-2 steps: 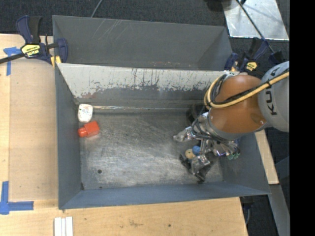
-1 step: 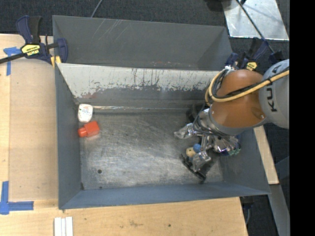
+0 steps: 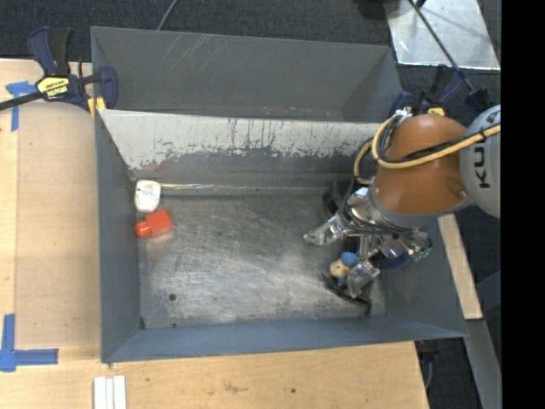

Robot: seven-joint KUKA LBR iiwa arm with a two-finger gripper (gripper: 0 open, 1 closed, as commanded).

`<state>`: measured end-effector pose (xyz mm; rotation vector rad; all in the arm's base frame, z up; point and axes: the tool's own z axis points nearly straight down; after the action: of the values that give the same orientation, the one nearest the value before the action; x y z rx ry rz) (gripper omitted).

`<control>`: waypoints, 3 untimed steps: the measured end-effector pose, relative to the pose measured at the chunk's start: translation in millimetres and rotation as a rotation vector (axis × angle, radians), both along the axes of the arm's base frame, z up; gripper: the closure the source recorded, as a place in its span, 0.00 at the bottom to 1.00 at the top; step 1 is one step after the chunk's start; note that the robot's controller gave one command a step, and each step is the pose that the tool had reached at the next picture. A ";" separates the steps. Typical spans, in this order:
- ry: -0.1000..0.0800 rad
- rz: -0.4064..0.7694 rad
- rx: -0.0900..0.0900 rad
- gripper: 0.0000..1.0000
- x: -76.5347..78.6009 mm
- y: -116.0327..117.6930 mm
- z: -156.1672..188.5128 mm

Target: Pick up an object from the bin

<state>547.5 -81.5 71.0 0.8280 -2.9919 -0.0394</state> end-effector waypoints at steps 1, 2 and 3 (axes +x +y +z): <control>-0.046 0.235 -0.009 0.00 -6.5 -51.2 6.8; -0.054 0.235 -0.005 1.00 -4.3 -47.8 8.1; -0.049 0.230 -0.009 1.00 -6.2 -46.1 20.9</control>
Offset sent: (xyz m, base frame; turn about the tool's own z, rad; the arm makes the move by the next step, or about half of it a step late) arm -0.0071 -0.0508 0.0062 -0.2377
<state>541.2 -127.6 91.8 1.1817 -2.9164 0.0008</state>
